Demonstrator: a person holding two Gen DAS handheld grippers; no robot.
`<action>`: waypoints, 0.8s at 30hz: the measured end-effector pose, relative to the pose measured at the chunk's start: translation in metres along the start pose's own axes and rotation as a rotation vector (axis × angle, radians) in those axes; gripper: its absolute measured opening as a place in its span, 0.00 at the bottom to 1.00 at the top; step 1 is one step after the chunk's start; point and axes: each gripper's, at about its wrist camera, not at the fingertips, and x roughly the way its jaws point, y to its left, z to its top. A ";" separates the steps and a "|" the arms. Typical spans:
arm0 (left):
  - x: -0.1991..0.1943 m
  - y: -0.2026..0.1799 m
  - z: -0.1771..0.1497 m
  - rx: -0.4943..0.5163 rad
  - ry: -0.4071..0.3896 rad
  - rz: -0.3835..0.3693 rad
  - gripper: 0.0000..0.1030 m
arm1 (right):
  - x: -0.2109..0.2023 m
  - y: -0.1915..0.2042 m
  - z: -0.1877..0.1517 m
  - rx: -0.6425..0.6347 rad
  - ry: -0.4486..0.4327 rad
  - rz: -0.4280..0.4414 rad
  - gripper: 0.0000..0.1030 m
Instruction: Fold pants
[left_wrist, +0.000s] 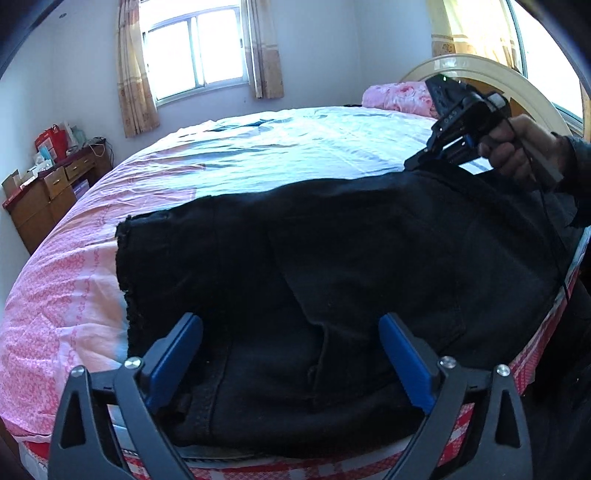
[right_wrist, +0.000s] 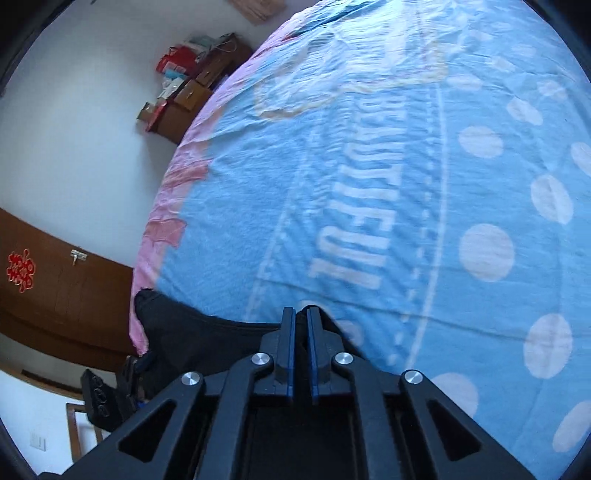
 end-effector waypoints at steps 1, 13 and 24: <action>0.000 0.000 0.000 0.001 0.003 0.002 0.97 | 0.002 -0.002 0.000 0.009 -0.006 0.011 0.05; -0.036 -0.060 0.045 0.144 -0.076 -0.022 0.97 | -0.133 0.004 -0.069 -0.033 -0.234 -0.090 0.49; -0.007 -0.211 0.102 0.312 -0.105 -0.457 0.97 | -0.345 -0.109 -0.267 0.363 -0.597 -0.376 0.49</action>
